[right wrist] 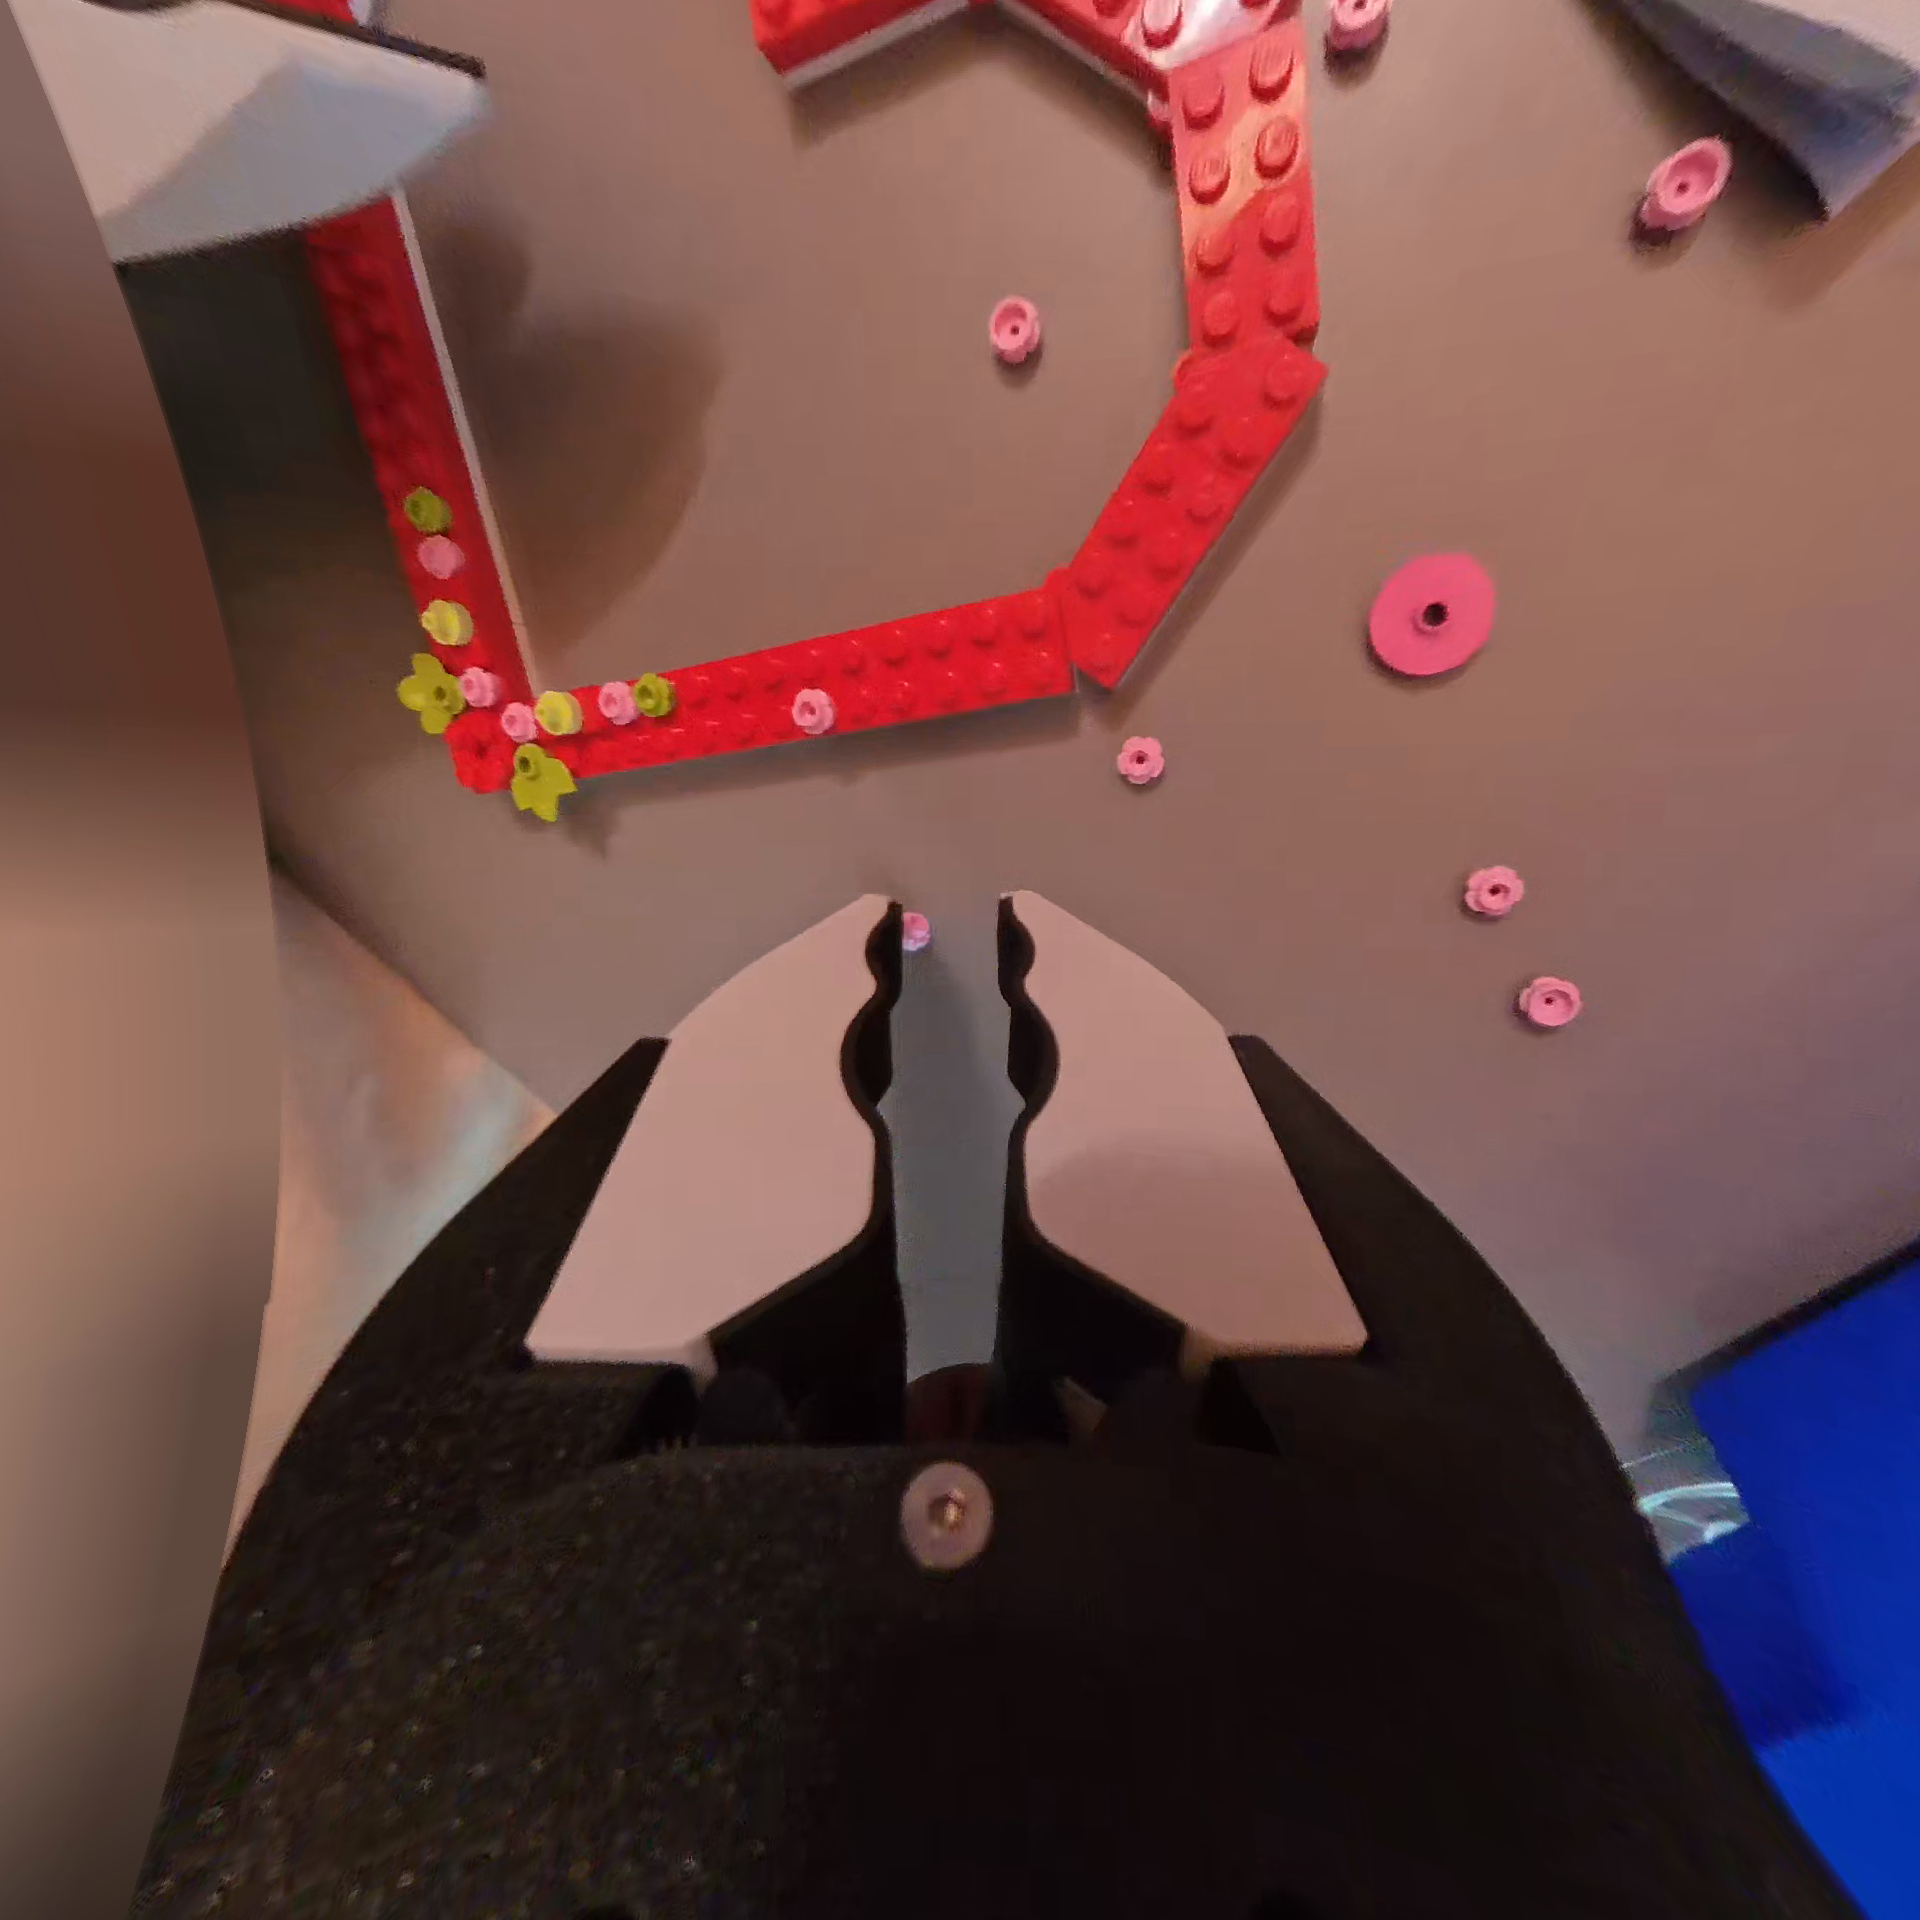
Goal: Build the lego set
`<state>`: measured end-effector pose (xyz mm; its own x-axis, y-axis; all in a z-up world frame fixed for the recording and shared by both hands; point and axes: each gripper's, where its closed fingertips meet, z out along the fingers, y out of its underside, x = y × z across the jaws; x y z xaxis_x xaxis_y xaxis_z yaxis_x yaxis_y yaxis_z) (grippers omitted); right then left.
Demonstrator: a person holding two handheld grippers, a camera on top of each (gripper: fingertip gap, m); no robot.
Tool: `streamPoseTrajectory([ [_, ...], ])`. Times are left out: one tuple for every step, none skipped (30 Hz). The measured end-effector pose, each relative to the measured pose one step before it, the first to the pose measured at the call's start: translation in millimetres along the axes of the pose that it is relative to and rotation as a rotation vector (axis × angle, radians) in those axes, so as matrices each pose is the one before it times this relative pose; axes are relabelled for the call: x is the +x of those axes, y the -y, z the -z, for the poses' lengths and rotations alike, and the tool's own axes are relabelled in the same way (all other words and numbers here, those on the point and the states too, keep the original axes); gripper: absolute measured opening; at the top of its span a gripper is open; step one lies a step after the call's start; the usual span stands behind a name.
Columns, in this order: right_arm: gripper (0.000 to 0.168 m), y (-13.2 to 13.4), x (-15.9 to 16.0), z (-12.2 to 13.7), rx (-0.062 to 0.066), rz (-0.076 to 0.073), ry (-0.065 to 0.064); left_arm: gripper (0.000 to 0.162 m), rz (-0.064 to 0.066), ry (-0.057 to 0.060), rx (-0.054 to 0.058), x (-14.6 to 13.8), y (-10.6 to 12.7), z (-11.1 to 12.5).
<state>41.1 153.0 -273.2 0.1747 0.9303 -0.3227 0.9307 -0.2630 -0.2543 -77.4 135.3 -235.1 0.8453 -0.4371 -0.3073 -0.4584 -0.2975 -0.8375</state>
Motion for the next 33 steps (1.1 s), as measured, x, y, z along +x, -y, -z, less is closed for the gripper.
streamPoseTrajectory([
  [0.016, -1.34, -0.05, -2.60, -0.0042, -0.0069, 0.0003, 0.012, 0.0017, -0.0013, 0.0021, 0.16, 0.44, 0.10],
  [0.015, -1.50, -0.50, -2.51, -0.0017, -0.0079, 0.0013, 0.012, 0.0000, -0.0023, 0.0015, 0.53, 0.46, -0.01],
  [0.012, -1.14, -1.04, -1.54, 0.0030, -0.0038, 0.0015, 0.012, -0.0020, -0.0019, 0.0007, 0.61, 0.25, -0.02],
  [0.012, -1.06, -0.72, -0.30, 0.0048, -0.0015, -0.0064, 0.012, -0.0038, -0.0012, -0.0012, 0.58, -0.03, -0.12],
  [0.010, -2.34, -0.45, 0.20, -0.0019, 0.0063, -0.0116, 0.012, -0.0039, 0.0002, -0.0021, 0.38, -0.20, -0.18],
  [0.010, -3.14, -1.31, 0.06, -0.0027, 0.0163, -0.0115, 0.012, -0.0032, 0.0004, -0.0015, 0.25, -0.06, -0.24],
  [0.011, -2.52, -2.12, -0.03, 0.0062, 0.0230, -0.0123, 0.012, -0.0025, -0.0005, -0.0007, 0.26, 0.01, -0.11],
  [0.011, -1.88, -2.09, -0.24, 0.0151, 0.0260, -0.0165, 0.012, -0.0017, 0.0000, -0.0012, 0.15, -0.15, -0.17],
  [0.011, -1.57, -1.16, -0.02, 0.0209, 0.0303, -0.0248, 0.012, -0.0012, 0.0012, -0.0020, -0.06, -0.30, -0.09],
  [0.010, -1.53, -0.14, 0.23, 0.0258, 0.0342, -0.0311, 0.012, -0.0014, 0.0012, -0.0022, -0.09, -0.38, -0.20],
  [0.011, -1.32, -0.19, 0.34, 0.0293, 0.0308, -0.0265, 0.012, -0.0025, 0.0011, -0.0028, -0.02, -0.44, -0.11],
  [0.011, -0.46, 0.01, 0.37, 0.0363, 0.0308, -0.0255, 0.012, -0.0026, 0.0022, -0.0027, -0.13, -0.34, -0.22],
  [0.011, 0.52, 0.52, 0.89, 0.0449, 0.0343, -0.0306, 0.012, -0.0023, 0.0009, -0.0012, 0.12, -0.13, -0.11],
  [0.013, 0.97, 0.22, 1.94, 0.0474, 0.0344, -0.0288, 0.012, -0.0018, -0.0004, -0.0004, 0.25, 0.10, -0.21],
  [0.013, 1.51, 0.68, 3.46, 0.0460, 0.0264, -0.0262, 0.012, -0.0019, -0.0001, -0.0003, 0.20, 0.10, -0.22],
  [0.013, 0.80, 1.81, 4.80, 0.0341, 0.0120, -0.0212, 0.012, -0.0019, 0.0005, -0.0010, 0.15, -0.07, -0.21],
  [0.013, -0.59, 1.58, 5.84, 0.0182, -0.0014, -0.0060, 0.012, -0.0022, 0.0002, -0.0019, 0.16, -0.19, -0.15],
  [0.013, -2.23, -0.38, 5.92, 0.0033, -0.0086, 0.0151, 0.012, -0.0029, 0.0002, -0.0018, 0.24, -0.20, -0.23],
  [0.013, -4.36, -0.18, 5.60, -0.0116, -0.0146, 0.0164, 0.012, -0.0029, 0.0008, -0.0016, 0.13, -0.09, -0.20],
  [0.013, -5.79, 1.31, 4.23, -0.0210, -0.0202, 0.0051, 0.012, -0.0021, 0.0009, -0.0016, 0.09, -0.14, -0.17],
  [0.013, -6.58, -1.65, 2.50, -0.0254, -0.0160, 0.0198, 0.012, -0.0016, 0.0002, -0.0012, 0.13, -0.14, -0.17],
  [0.013, -5.66, -1.82, 0.71, -0.0221, -0.0090, 0.0129, 0.012, -0.0014, 0.0006, -0.0014, 0.02, -0.22, -0.13],
  [0.013, -3.56, 0.01, -0.70, -0.0108, 0.0041, -0.0078, 0.012, -0.0016, 0.0010, -0.0019, -0.10, -0.25, -0.18],
  [0.013, -1.13, 0.72, -1.20, 0.0012, 0.0169, -0.0185, 0.012, -0.0015, 0.0010, -0.0024, -0.13, -0.44, -0.16],
  [0.013, 0.92, 0.69, -1.59, 0.0082, 0.0209, -0.0177, 0.012, -0.0015, 0.0006, -0.0020, 0.00, -0.35, -0.22],
  [0.013, 2.37, 0.55, -1.91, 0.0107, 0.0144, -0.0145, 0.012, -0.0014, 0.0007, -0.0018, -0.09, -0.32, -0.07],
  [0.013, 2.35, 0.32, -2.17, 0.0079, 0.0041, -0.0077, 0.012, -0.0013, 0.0011, -0.0019, -0.09, -0.24, -0.18],
  [0.014, 1.64, -0.20, -2.42, 0.0032, -0.0034, 0.0005, 0.012, -0.0017, 0.0009, -0.0011, 0.00, -0.20, -0.07],
  [0.015, 0.23, 0.16, -2.35, -0.0052, -0.0064, 0.0013, 0.012, -0.0018, 0.0009, -0.0009, -0.12, -0.14, -0.01],
  [0.014, -1.42, 1.33, -2.22, -0.0153, -0.0040, -0.0043, 0.012, -0.0009, 0.0012, -0.0012, -0.19, -0.23, 0.04],
  [0.014, -2.26, 1.88, -1.90, -0.0187, 0.0033, -0.0091, 0.012, -0.0004, 0.0009, -0.0006, -0.11, -0.16, -0.01],
  [0.012, -1.08, 1.96, -1.58, -0.0103, 0.0093, -0.0117, 0.012, -0.0003, 0.0004, -0.0003, -0.12, -0.17, 0.00],
  [0.007, 1.05, 0.78, -1.11, 0.0033, 0.0113, -0.0065, 0.012, -0.0001, 0.0005, -0.0002, -0.11, 0.01, -0.07],
])
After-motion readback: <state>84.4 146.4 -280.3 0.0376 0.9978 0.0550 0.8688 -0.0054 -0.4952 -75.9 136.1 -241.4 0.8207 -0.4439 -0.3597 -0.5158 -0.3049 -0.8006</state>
